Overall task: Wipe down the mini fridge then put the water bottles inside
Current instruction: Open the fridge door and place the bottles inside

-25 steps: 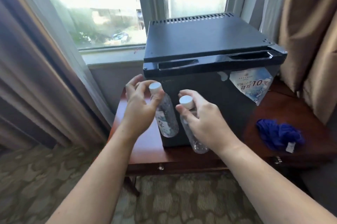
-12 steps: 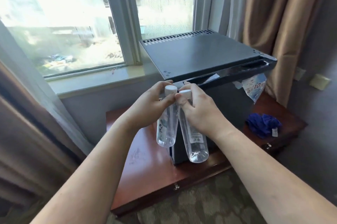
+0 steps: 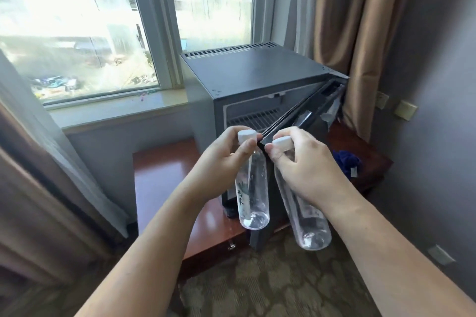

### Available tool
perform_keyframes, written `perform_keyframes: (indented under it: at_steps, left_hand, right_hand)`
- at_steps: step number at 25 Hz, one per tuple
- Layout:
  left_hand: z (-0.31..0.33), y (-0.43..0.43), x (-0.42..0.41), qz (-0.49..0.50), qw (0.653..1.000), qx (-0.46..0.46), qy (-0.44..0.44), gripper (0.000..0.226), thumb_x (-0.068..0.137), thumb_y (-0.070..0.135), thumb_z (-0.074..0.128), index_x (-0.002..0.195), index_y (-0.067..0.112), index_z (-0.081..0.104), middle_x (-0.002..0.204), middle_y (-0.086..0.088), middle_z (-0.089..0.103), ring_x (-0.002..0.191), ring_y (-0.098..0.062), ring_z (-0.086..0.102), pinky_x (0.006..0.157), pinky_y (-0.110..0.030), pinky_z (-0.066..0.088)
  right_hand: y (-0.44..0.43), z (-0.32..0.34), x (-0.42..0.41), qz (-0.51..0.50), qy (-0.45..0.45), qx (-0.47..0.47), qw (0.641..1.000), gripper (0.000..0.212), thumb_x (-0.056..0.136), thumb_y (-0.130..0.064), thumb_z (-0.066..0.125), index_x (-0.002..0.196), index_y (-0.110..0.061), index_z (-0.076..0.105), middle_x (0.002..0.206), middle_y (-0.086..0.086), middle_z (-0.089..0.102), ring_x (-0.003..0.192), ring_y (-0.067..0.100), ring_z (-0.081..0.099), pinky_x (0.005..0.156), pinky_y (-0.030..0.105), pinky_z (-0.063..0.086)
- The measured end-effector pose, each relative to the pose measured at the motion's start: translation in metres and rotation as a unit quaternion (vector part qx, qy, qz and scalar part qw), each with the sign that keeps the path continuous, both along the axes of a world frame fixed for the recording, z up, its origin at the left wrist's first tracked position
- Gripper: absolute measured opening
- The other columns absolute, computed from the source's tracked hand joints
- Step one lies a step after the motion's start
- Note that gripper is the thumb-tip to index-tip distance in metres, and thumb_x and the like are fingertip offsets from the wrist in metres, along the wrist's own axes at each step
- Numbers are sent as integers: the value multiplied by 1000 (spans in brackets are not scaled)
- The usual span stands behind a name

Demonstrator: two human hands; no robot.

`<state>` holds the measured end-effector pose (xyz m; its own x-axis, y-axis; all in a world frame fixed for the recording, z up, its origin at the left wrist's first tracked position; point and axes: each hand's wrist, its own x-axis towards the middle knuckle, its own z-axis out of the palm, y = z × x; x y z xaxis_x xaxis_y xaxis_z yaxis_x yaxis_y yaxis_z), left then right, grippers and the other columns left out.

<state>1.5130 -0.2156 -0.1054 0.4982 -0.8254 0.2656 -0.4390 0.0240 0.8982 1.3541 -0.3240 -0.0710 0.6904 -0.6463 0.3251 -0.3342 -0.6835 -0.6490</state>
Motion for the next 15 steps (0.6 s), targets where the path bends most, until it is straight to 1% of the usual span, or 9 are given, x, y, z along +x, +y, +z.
perform_keyframes:
  at_steps: [2,3,5,6,8,10,12,13,15]
  left_hand:
    - [3,0,-17,-10,1000,-19,19,41,96,55,56,123,25,61,118,7,76,112,-12,71,100,-40,55]
    - [5,0,-30,-11,999,-21,26,46,93,59,57,123,23,61,116,5,76,111,-14,71,100,-43,55]
    - [6,0,-59,-18,998,-21,48,52,91,60,58,124,20,60,113,2,75,107,-17,73,98,-46,57]
    - [5,-1,-74,-26,997,-23,67,50,93,56,59,125,18,60,114,0,75,108,-18,73,98,-46,58]
    - [2,-5,-103,-37,996,-28,79,41,99,45,58,127,15,58,112,6,75,107,-15,73,98,-44,58]
    - [-2,-7,-123,-37,995,-36,80,32,104,36,56,128,13,56,113,12,77,110,-8,71,98,-39,58]
    - [-7,-9,-139,-31,994,-38,95,30,105,31,55,129,12,55,120,6,77,115,-10,71,98,-39,58]
    - [-10,-9,-148,-32,994,-34,103,31,105,32,56,129,13,55,120,5,77,115,-11,72,96,-39,59]
    - [-20,-9,-165,-33,995,-21,95,33,99,42,64,123,20,60,109,12,78,104,-7,73,89,-32,58]
  right_hand:
    - [13,8,-17,7,-38,-54,998,23,96,-38,64,111,-20,64,110,-7,60,101,9,58,80,7,37]
    - [20,12,-31,7,-55,-55,997,23,96,-38,64,111,-20,64,110,-7,59,97,5,57,81,5,36]
    - [29,18,-59,11,-74,-8,997,24,97,-41,63,111,-21,64,106,-8,60,85,-2,58,73,0,39]
    - [31,19,-73,16,-76,20,997,24,97,-42,63,110,-22,64,102,-9,62,79,-4,59,68,0,41]
    - [30,14,-100,23,-77,54,995,22,96,-44,64,109,-26,65,90,-11,62,69,-5,58,61,5,43]
    - [26,7,-123,5,-73,75,994,22,96,-45,65,108,-27,65,82,-13,61,64,-1,57,60,9,42]
    - [22,2,-145,-29,-65,75,995,22,95,-43,65,108,-26,64,85,-11,64,67,2,58,62,9,41]
    - [23,2,-156,-48,-63,63,995,21,95,-42,66,108,-25,64,88,-9,66,70,3,59,63,8,42]
    - [38,3,-168,-63,-80,38,994,20,94,-39,67,109,-26,63,95,-8,67,80,3,62,69,4,44]
